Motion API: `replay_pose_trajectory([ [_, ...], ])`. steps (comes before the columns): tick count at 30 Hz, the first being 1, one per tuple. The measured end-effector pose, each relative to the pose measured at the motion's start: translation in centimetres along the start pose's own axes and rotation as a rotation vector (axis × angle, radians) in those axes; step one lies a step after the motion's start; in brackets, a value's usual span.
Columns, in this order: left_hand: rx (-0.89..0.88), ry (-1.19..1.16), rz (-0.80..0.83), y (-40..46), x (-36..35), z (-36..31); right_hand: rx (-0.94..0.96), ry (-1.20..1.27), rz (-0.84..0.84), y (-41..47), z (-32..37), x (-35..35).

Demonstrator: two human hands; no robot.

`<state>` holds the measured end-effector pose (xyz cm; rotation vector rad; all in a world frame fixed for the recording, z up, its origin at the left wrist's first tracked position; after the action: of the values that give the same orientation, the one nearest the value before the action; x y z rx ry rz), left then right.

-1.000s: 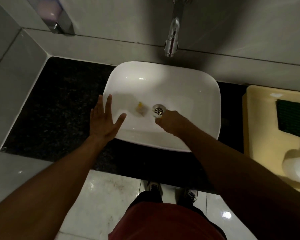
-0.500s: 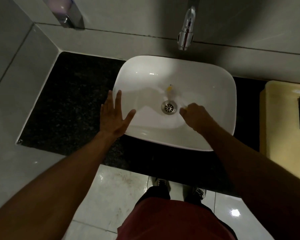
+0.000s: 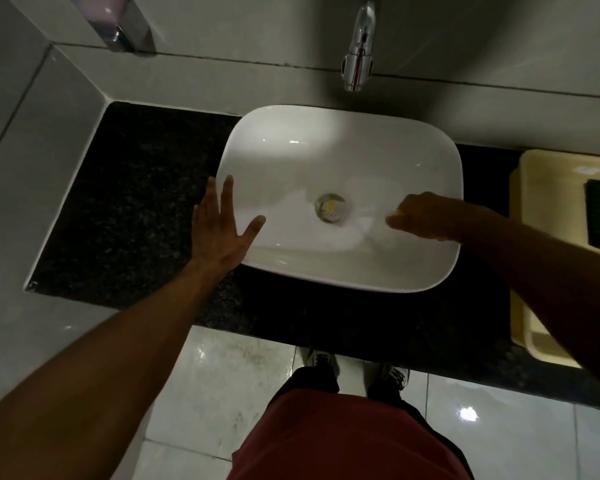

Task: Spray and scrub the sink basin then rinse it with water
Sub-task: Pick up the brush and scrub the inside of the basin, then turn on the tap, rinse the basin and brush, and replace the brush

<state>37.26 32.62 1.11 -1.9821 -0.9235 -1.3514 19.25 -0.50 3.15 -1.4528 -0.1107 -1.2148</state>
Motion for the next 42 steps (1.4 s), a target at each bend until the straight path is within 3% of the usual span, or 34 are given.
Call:
replay_pose_trajectory([
  [5,0.001,0.002,-0.007,-0.1,-0.1,-0.1,0.004,0.010,-0.121,-0.1,1.5,-1.1],
  [12,0.012,-0.008,-0.012,-0.1,-0.1,-0.1,-0.057,0.032,-0.065,-4.1,-0.8,-3.0],
  [16,0.016,-0.008,-0.006,-0.1,-0.1,-0.1,0.021,0.024,-0.032,-4.9,2.1,-5.1],
  [20,0.011,-0.011,-0.009,0.0,-0.1,0.0,0.036,0.069,-0.115,-2.6,6.4,-4.8],
  [25,0.008,-0.007,-0.026,-0.1,-0.3,0.3,-0.127,0.173,-0.341,-1.4,6.1,-1.7],
  [31,0.003,0.012,-0.007,0.1,-0.5,0.3,-0.185,0.132,-0.162,-4.4,2.5,-4.0],
  [33,0.028,0.072,0.022,-0.1,-0.2,0.1,-0.198,0.258,-0.094,-5.1,2.7,-4.7],
  [36,0.029,0.146,-0.043,0.5,1.3,-2.3,-0.269,0.838,0.011,-5.9,2.7,-4.2],
  [39,-0.093,-0.113,-0.202,3.9,4.8,-9.1,-0.234,1.298,0.145,-6.4,2.9,-3.8],
  [42,-0.209,-0.370,-0.237,8.2,8.9,-17.3,-0.120,1.408,0.102,-6.9,3.2,-3.2],
])
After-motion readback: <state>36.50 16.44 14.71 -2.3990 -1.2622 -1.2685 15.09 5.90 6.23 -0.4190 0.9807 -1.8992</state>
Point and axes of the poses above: each hand's wrist, its own y-axis towards the middle knuckle, its own x-axis out of the back of the hand, z = x × y, the point moved 3 cm from there along y, towards the middle knuckle, and after that the axes turned 4 degrees about -x, right-handed, at the moved point
